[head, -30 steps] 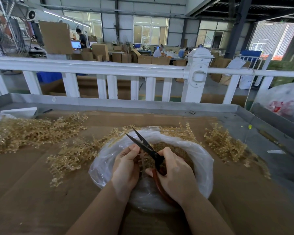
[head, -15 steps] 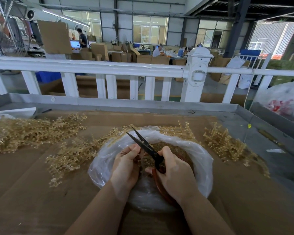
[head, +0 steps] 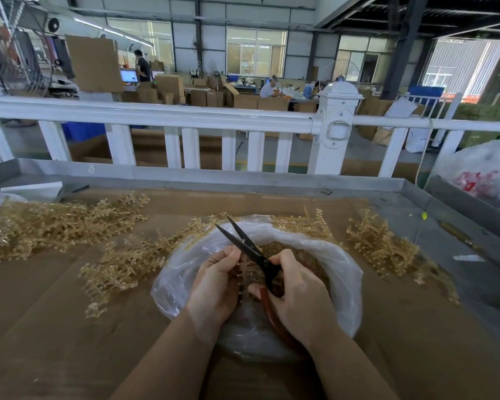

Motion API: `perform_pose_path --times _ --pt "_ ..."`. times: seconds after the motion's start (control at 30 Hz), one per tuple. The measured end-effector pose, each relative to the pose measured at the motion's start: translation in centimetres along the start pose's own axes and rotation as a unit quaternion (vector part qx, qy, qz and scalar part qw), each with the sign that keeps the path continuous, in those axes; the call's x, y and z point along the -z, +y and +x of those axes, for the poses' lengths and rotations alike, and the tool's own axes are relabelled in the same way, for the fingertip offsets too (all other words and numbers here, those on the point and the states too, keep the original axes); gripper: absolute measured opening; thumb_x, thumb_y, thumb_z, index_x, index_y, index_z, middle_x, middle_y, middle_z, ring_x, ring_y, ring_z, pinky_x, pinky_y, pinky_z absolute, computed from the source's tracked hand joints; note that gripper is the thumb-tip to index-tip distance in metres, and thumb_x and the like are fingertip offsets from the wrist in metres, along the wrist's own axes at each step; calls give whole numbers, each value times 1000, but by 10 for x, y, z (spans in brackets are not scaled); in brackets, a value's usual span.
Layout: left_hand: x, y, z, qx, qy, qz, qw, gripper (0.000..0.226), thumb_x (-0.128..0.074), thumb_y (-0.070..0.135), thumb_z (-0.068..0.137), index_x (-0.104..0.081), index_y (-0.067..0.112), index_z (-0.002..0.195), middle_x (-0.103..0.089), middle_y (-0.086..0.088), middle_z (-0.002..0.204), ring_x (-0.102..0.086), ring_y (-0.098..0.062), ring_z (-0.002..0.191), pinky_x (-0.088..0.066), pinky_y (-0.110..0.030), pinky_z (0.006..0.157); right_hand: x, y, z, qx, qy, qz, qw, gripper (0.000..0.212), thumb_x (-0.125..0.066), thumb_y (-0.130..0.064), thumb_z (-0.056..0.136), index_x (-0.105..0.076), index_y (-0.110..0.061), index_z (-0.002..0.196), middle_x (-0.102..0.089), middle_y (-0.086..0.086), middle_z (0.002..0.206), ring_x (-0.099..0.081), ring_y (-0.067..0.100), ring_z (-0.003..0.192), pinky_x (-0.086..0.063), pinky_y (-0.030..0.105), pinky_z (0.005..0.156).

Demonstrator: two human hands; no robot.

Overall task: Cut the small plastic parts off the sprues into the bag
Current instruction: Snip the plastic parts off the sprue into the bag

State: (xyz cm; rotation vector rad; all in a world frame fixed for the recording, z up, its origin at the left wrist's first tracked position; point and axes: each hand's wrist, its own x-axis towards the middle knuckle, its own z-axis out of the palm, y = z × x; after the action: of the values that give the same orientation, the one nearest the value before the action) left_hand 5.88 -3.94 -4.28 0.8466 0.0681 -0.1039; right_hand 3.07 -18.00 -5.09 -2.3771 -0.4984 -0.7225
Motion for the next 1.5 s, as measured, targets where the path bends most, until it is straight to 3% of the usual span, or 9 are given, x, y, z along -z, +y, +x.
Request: perform_pose_path --times 0.43,0.6,0.7,0.83,0.93,1.07,1.17,1.3,1.5 --pt "0 -2 2 6 0 -1 1000 18 -57 14 76 -58 0 87 -63 -18 84 -65 -23 65 -55 -29 53 -1 -1 2 8 -3 -15 1000 37 -65 -48 83 -50 -17 98 -65 -5 84 -63 10 74 -55 27 65" --pt "-5 -2 2 10 39 -2 999 5 -53 8 91 -55 4 91 -60 -21 94 -61 -28 79 -58 -33 65 -2 -2 5 -15 25 7 1000 36 -73 -42 78 -54 -18 97 -67 -8 86 -63 4 78 -49 14 68" --pt "-11 2 0 17 71 30 997 11 -55 8 93 -57 7 83 -65 -18 87 -64 -28 73 -57 -37 64 2 -7 15 -53 39 54 996 37 -75 -39 76 -53 -24 102 -65 -14 90 -57 -6 84 -41 3 74" --pt "-22 8 0 10 67 60 996 15 -52 11 96 -61 4 86 -68 -11 69 -66 -20 58 -54 -27 51 7 -21 33 -97 -4 135 986 35 -75 -34 78 -46 -38 97 -63 -19 80 -60 -8 81 -44 5 70" --pt "-29 14 -2 50 41 63 996 40 -42 31 101 -68 1 96 -72 -11 77 -69 -17 66 -54 -26 57 9 -26 43 -94 1 121 988 28 -69 -26 84 -46 -36 96 -60 -19 74 -59 -6 74 -41 3 64" --pt "-28 20 -2 41 3 97 994 54 -36 41 99 -68 -2 109 -70 -18 106 -66 -26 99 -52 -35 89 16 -21 52 -122 15 140 983 22 -66 -16 85 -49 -27 93 -60 -13 73 -57 -4 69 -39 9 58" --pt "-29 21 -5 42 -27 82 995 62 -46 50 85 -65 0 116 -67 -17 102 -65 -23 95 -50 -33 87 18 -20 53 -141 21 141 980 28 -73 -19 81 -49 -27 93 -59 -17 73 -57 -5 72 -40 7 61" --pt "-32 22 -8 69 -84 78 991 72 -47 58 76 -60 5 123 -67 -11 120 -63 -21 112 -45 -35 99 22 -20 54 -160 40 119 979 23 -68 -14 84 -50 -26 93 -58 -16 74 -59 1 74 -43 16 63" --pt "-19 23 0 4 37 61 997 33 -61 24 85 -60 13 116 -68 -2 106 -68 -8 86 -52 -19 67 52 -23 60 -196 87 266 940 30 -71 -5 81 -52 -28 87 -68 6 78 -66 22 65 -57 39 59"
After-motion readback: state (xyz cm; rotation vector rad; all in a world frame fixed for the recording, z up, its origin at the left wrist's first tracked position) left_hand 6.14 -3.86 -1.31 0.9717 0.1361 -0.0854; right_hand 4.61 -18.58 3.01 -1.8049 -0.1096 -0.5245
